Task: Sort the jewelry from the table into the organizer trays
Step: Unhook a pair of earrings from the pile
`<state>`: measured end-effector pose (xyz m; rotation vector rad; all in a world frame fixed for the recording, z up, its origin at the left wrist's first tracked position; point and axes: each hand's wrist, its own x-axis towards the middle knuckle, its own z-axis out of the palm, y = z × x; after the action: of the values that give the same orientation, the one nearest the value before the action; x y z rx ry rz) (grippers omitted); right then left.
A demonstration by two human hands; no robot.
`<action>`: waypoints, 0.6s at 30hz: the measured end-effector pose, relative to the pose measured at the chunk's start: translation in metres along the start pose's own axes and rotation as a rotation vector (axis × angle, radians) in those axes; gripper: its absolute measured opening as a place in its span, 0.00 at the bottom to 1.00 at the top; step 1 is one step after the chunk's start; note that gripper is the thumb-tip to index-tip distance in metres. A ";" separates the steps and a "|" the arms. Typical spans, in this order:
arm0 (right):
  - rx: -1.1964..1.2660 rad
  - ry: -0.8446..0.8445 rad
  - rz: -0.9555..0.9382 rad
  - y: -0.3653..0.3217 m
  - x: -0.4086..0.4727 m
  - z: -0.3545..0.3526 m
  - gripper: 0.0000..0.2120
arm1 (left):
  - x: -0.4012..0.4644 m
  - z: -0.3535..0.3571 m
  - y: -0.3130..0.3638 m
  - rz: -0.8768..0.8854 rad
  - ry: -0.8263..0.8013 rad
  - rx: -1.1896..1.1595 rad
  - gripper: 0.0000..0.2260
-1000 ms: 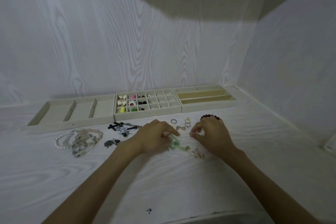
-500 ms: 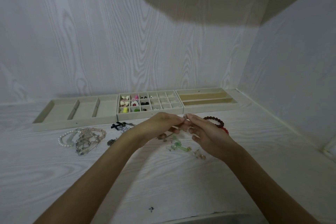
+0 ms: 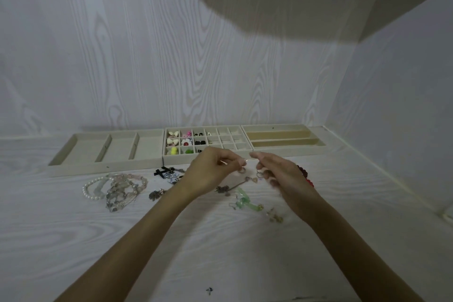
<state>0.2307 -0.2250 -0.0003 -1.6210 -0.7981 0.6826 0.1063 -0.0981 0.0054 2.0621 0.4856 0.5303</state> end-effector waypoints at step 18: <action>-0.171 0.240 -0.278 -0.035 0.091 0.052 0.02 | 0.055 -0.030 -0.037 0.055 0.405 0.011 0.07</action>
<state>0.2396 -0.1179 0.0233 -1.6648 -0.9003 0.2220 0.1309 -0.0301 -0.0019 1.9855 0.6685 0.9890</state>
